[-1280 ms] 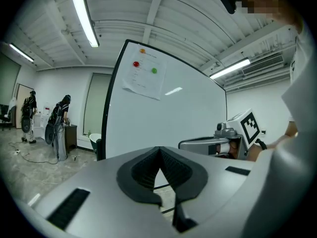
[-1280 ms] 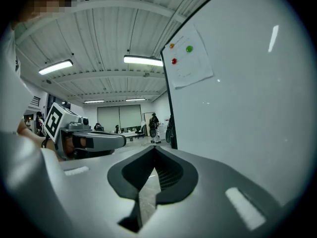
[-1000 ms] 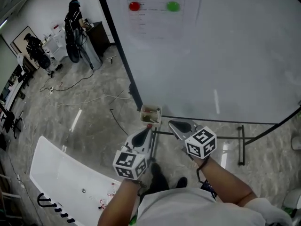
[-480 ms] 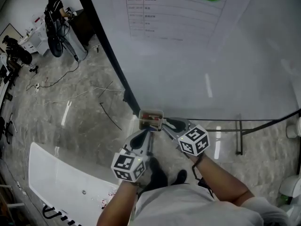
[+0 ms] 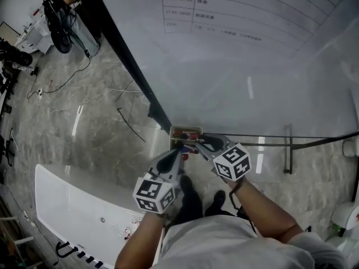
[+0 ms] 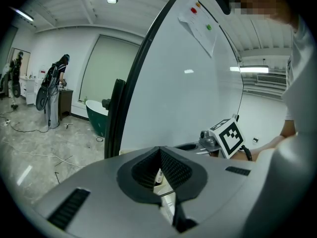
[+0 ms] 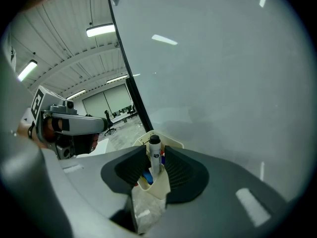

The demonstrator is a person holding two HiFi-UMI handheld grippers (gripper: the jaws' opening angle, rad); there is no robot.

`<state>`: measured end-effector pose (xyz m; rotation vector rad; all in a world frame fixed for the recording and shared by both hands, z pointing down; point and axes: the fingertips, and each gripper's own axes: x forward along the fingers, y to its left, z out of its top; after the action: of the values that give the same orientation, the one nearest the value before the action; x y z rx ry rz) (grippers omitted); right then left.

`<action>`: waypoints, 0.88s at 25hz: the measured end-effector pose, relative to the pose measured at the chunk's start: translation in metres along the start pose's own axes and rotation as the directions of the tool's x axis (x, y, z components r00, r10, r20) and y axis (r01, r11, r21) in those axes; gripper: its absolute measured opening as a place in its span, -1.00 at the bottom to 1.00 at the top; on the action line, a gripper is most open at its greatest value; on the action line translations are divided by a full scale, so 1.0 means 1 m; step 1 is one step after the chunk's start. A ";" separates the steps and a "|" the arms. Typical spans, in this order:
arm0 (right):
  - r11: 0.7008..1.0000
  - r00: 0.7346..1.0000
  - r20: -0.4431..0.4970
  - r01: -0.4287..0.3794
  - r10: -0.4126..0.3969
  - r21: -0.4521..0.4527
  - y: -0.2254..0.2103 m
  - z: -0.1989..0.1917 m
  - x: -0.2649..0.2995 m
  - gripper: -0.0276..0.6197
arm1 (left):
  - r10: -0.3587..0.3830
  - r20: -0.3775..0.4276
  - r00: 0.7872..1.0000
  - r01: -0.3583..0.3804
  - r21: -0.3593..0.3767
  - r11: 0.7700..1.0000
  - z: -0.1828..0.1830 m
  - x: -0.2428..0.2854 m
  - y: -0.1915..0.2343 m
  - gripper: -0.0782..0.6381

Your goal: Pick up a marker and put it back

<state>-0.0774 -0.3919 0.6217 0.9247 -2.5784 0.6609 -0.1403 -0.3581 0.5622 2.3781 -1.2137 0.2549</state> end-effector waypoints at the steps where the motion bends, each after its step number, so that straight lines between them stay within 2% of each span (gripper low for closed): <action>1: 1.000 1.000 -0.001 -0.002 0.002 0.001 -0.001 0.000 0.002 -0.57 | 0.002 0.001 1.000 -0.002 -0.003 1.000 0.000 0.000 0.001 -0.77; 3: 1.000 1.000 -0.003 -0.002 0.002 -0.006 0.000 0.001 0.004 -0.58 | 0.008 0.008 1.000 -0.008 -0.007 1.000 -0.001 -0.002 0.002 -0.77; 4: 1.000 1.000 -0.004 0.004 -0.004 -0.015 0.000 0.002 0.004 -0.67 | 0.010 0.011 1.000 -0.010 -0.008 1.000 0.000 -0.004 0.002 -0.77; 6: 0.999 1.000 0.000 0.017 -0.017 -0.041 0.003 0.007 0.000 -0.71 | 0.012 0.019 1.000 -0.012 -0.007 1.000 0.001 -0.008 -0.001 -0.77; 12: 0.992 0.996 0.090 0.028 -0.016 -0.124 0.023 0.045 -0.036 -0.71 | 0.010 0.073 0.997 -0.011 0.021 1.000 0.023 -0.018 -0.022 -0.77; 18: 0.984 0.980 0.198 0.025 0.010 -0.176 0.052 0.081 -0.104 -0.71 | -0.005 0.134 0.991 -0.005 0.071 0.997 0.043 -0.040 -0.079 -0.77; 22: 0.972 0.961 0.274 0.029 0.036 -0.232 0.074 0.103 -0.155 -0.71 | -0.002 0.190 0.982 -0.019 0.107 0.994 0.058 -0.056 -0.116 -0.77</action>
<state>-0.0263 -0.3159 0.4437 0.9935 -2.8231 0.2298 -0.0830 -0.2863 0.4551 2.5389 -1.3264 0.1006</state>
